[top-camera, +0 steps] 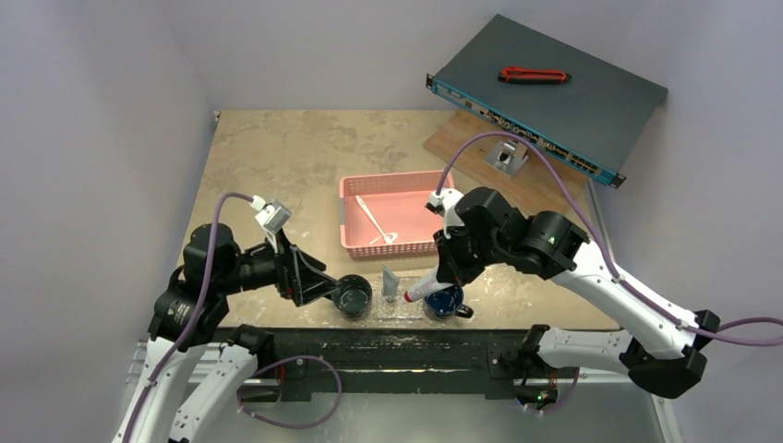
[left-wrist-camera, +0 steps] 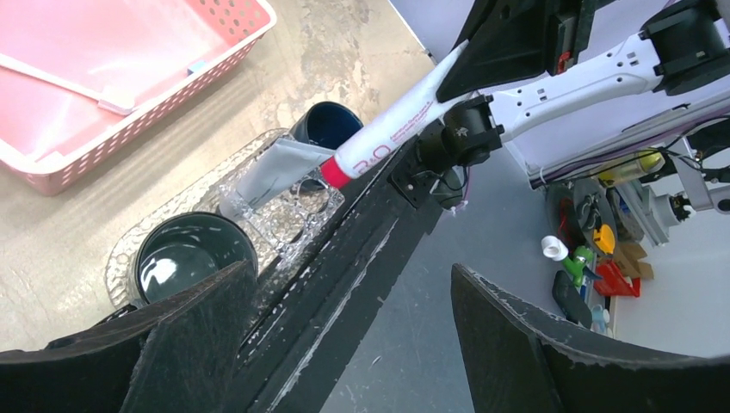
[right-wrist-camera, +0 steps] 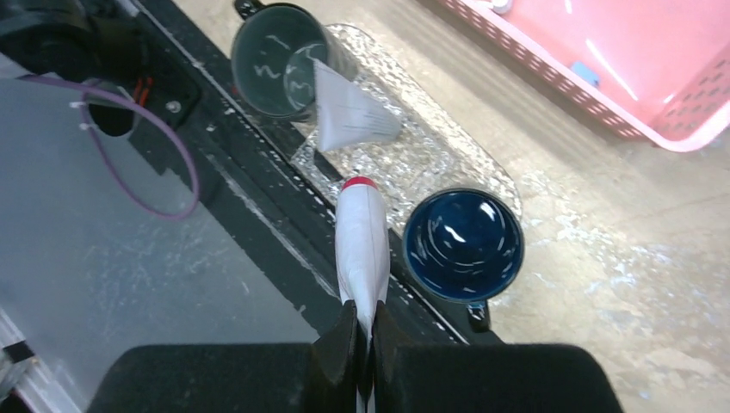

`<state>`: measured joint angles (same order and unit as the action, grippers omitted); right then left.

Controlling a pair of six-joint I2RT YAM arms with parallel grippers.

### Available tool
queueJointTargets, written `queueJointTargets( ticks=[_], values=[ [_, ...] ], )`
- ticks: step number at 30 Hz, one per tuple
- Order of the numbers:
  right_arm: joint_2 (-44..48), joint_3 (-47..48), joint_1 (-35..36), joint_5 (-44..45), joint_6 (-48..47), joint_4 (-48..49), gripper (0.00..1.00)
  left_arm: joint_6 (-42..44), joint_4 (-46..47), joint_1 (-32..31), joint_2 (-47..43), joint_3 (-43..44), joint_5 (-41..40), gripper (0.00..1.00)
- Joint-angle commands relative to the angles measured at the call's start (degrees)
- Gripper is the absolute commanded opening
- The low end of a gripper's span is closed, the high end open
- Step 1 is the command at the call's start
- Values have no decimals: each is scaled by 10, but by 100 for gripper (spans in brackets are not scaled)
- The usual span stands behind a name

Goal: Prepare toiletry sets of a toothbrush and toothpaste on the tray

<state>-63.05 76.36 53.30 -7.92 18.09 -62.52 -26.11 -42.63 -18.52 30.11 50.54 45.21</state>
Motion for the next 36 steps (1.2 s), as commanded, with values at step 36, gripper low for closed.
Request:
queueJointTargets(
  ticks=[36],
  values=[
    [-191,143,104,202,25,-49,0,14,6,-2,-26,-48,-33,83]
  ],
)
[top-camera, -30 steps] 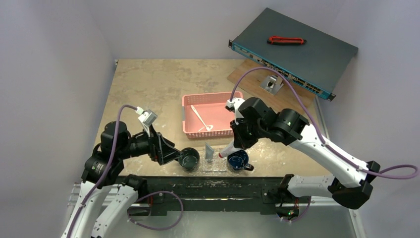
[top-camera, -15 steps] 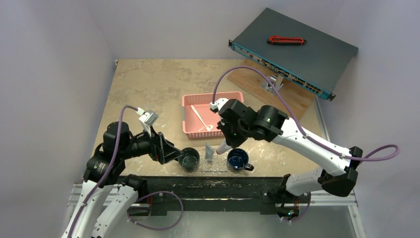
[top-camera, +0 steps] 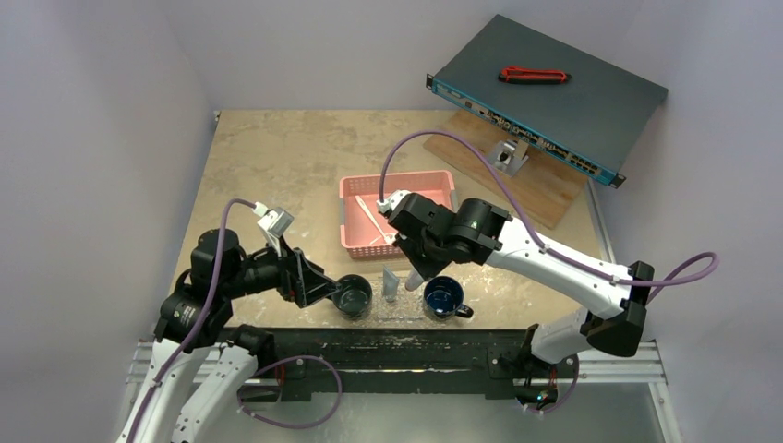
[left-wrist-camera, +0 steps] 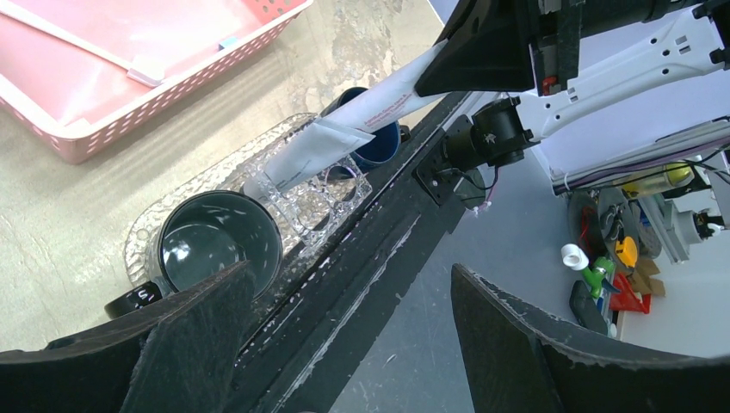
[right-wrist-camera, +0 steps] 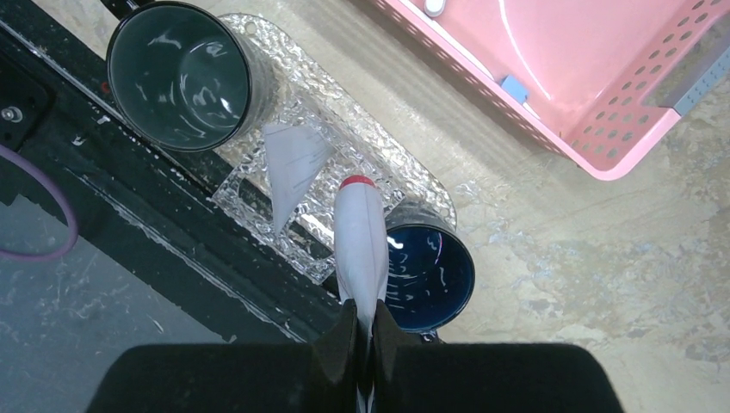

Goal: Prepare toiletry sets of a toothbrush and toothpaste on the tray

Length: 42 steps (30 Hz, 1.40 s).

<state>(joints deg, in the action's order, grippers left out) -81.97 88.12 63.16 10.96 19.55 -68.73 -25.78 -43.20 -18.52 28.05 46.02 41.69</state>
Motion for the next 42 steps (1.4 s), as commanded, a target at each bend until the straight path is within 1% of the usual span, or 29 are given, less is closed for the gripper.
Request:
queueJointTargets(
  ticks=[1,25,42],
  values=[
    [-3,25,6,11,11,14,0,11,12,-2,-6,-3,2,83],
    [-48,0,11,8,8,43,0,10,13,-2,-8,-5,5,83],
    [-63,-37,12,29,13,57,0,10,14,-2,-4,-6,5,83]
  ],
)
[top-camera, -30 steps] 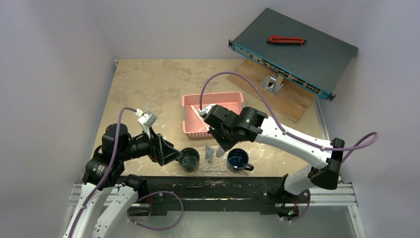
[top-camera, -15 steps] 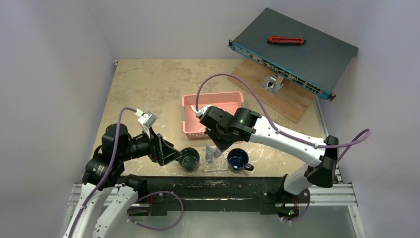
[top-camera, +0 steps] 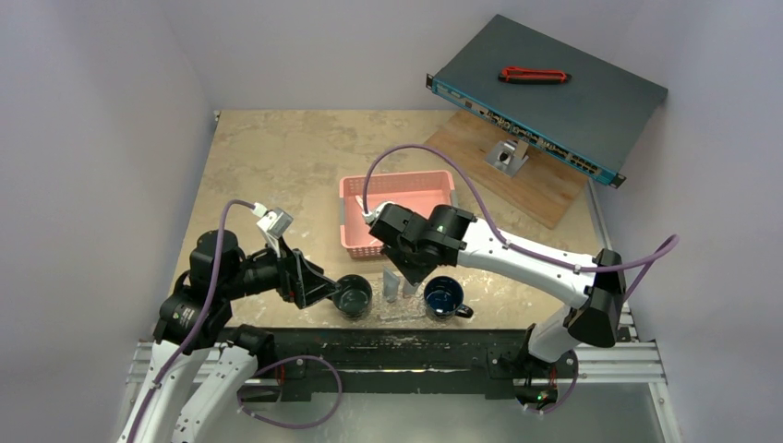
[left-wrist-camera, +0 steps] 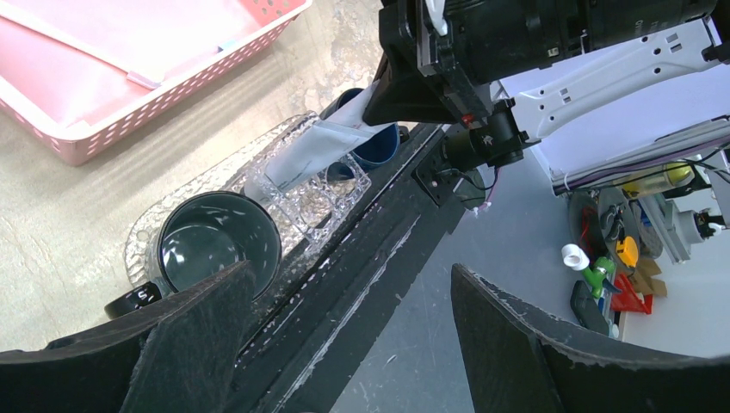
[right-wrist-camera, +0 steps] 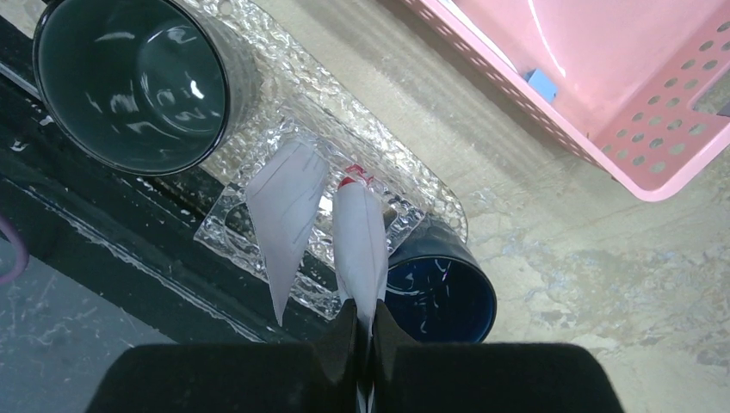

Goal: Prepare toiletry sets of a toothbrush and toothpaste on the tray

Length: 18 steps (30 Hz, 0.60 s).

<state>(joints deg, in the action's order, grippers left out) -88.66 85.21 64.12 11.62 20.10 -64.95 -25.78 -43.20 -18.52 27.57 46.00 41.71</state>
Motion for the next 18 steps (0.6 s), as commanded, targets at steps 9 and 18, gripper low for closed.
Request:
queueJointTargets(
  ticks=[9,18],
  values=[
    [4,-36,2,21,18,50,0,8,14,-2,4,-7,6,83],
    [2,-52,2,24,27,63,0,9,13,-2,5,-7,6,83]
  ],
)
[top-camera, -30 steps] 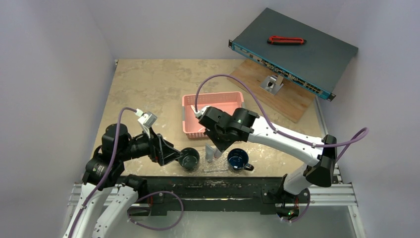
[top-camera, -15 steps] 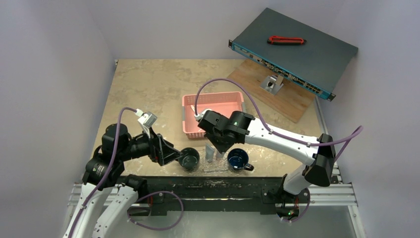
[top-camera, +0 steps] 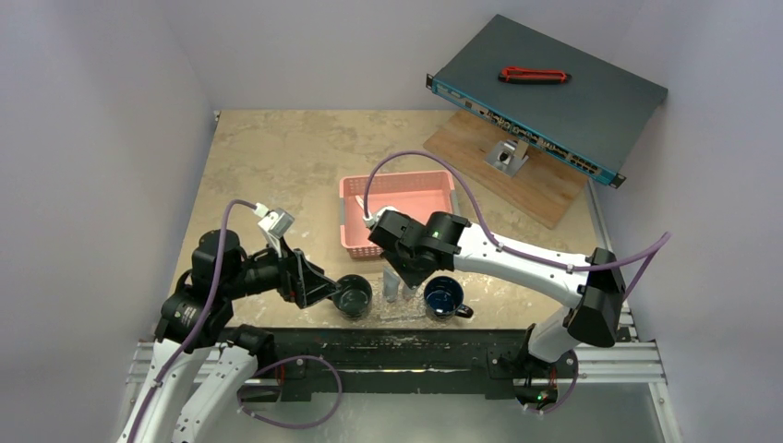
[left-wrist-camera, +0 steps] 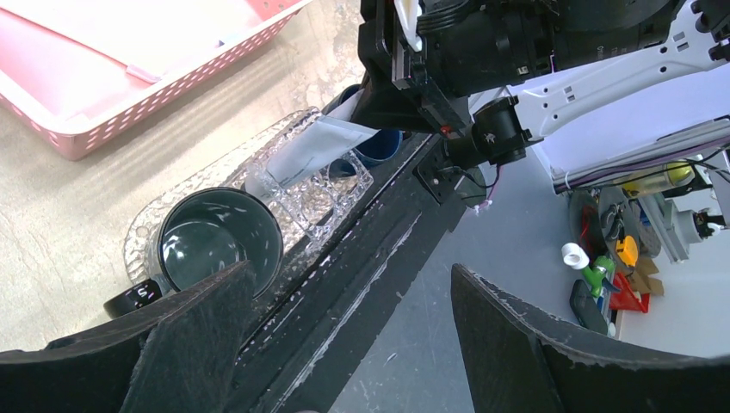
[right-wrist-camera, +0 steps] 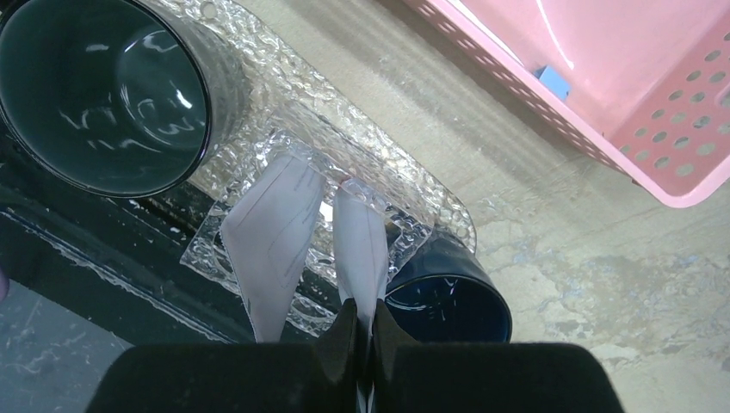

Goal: Prepare toiletry sets of a toothbrush and toothpaste on the tray

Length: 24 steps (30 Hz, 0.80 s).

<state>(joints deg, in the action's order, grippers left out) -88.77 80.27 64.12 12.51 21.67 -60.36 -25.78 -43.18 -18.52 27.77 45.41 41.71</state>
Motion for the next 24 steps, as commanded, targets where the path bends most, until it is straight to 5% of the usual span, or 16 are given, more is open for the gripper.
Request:
queueJointTargets(
  ticks=[1,11,24],
  values=[
    [4,-5,2,15,12,19,0,9,13,-2,3,-1,6,83],
    [1,-20,3,12,16,33,5,8,14,-2,2,-2,6,83],
    [2,3,5,28,21,26,29,8,13,-2,3,-2,7,83]
  ],
)
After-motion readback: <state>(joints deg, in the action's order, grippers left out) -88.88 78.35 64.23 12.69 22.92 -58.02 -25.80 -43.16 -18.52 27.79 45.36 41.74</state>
